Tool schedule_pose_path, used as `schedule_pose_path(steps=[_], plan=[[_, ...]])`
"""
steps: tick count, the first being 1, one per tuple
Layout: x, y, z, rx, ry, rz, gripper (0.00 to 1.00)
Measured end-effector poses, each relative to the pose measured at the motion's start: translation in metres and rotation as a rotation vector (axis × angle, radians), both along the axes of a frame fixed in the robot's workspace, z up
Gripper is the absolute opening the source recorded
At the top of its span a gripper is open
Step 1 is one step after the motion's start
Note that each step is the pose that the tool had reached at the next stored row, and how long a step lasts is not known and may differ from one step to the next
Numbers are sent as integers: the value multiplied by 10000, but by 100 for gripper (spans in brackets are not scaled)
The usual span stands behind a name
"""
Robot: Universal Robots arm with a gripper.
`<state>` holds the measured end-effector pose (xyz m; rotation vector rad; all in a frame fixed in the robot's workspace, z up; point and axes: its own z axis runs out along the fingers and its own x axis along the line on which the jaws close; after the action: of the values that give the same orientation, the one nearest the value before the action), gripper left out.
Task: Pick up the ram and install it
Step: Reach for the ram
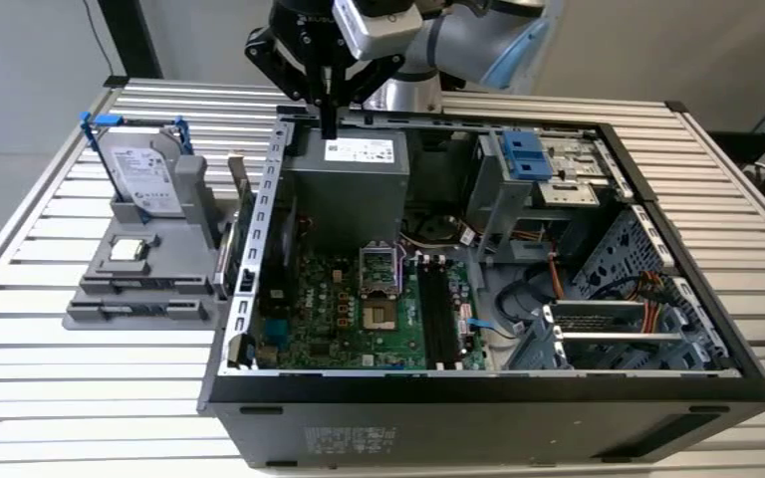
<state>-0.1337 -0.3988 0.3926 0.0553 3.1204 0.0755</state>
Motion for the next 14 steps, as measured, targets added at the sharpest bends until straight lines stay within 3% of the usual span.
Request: schedule_pose_path(steps=[10,14], plan=[[-255,0,0,0,0,27,0],[-395,0,0,0,0,28,0]])
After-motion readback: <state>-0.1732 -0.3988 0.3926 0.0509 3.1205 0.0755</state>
